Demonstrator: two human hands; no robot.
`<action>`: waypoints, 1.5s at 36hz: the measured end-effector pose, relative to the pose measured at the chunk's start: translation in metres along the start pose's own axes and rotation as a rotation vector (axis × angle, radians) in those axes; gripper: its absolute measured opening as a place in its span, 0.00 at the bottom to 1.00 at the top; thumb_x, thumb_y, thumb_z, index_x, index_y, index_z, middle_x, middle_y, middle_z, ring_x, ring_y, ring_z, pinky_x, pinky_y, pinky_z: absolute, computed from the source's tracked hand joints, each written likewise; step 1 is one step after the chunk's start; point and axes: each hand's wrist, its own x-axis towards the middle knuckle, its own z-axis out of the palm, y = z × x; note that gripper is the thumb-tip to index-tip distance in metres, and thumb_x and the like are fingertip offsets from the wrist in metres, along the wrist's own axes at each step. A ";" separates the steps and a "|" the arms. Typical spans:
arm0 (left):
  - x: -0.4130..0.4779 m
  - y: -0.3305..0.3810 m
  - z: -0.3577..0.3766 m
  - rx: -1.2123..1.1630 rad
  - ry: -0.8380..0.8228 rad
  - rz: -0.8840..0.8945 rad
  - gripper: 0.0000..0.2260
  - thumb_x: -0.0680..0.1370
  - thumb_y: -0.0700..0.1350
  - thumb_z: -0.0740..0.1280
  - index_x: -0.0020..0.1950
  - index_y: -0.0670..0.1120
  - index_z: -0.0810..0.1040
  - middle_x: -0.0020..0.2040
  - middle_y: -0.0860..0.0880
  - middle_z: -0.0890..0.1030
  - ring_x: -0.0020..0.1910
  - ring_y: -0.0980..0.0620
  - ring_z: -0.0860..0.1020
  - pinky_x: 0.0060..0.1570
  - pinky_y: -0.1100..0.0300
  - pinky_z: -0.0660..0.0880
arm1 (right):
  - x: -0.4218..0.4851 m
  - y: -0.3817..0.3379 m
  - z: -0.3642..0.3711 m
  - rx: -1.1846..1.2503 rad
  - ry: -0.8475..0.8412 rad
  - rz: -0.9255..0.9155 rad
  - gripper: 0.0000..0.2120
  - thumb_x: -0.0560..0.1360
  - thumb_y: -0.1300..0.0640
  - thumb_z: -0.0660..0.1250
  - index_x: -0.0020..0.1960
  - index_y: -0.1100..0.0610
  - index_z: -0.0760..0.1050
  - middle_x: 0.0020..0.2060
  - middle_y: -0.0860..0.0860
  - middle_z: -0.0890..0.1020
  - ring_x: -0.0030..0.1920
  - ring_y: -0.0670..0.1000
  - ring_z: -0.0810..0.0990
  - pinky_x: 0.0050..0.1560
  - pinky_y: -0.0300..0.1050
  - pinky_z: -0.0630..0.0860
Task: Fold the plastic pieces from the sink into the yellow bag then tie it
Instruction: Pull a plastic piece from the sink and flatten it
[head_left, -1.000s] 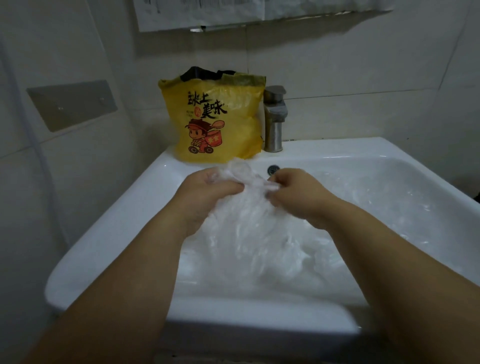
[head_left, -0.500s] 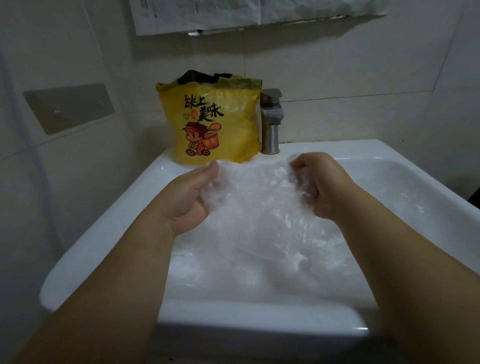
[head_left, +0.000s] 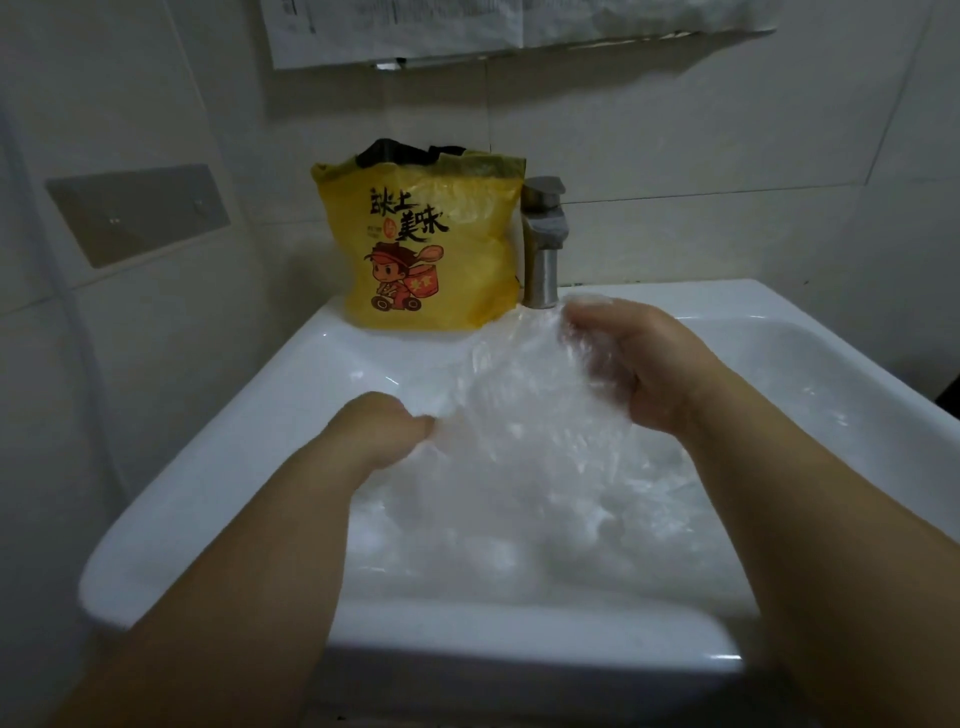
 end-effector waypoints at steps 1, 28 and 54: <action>0.002 -0.002 0.002 0.118 0.090 0.068 0.18 0.76 0.53 0.70 0.59 0.43 0.78 0.54 0.44 0.79 0.50 0.45 0.78 0.43 0.59 0.71 | 0.000 0.001 0.001 -0.075 -0.012 -0.009 0.05 0.73 0.58 0.68 0.39 0.58 0.77 0.34 0.55 0.73 0.31 0.52 0.67 0.32 0.43 0.61; -0.009 0.023 -0.004 -1.098 0.014 0.130 0.21 0.70 0.56 0.75 0.59 0.48 0.81 0.54 0.47 0.84 0.54 0.47 0.82 0.61 0.47 0.76 | 0.009 0.015 0.014 0.208 0.047 0.276 0.08 0.79 0.58 0.63 0.42 0.58 0.74 0.29 0.50 0.78 0.33 0.49 0.73 0.48 0.48 0.76; -0.006 0.009 -0.005 -0.583 0.197 0.394 0.19 0.74 0.38 0.73 0.62 0.50 0.78 0.50 0.53 0.79 0.48 0.56 0.77 0.49 0.65 0.72 | 0.011 0.017 -0.005 -0.208 0.222 0.010 0.27 0.71 0.73 0.69 0.69 0.63 0.70 0.56 0.56 0.78 0.54 0.53 0.79 0.60 0.46 0.76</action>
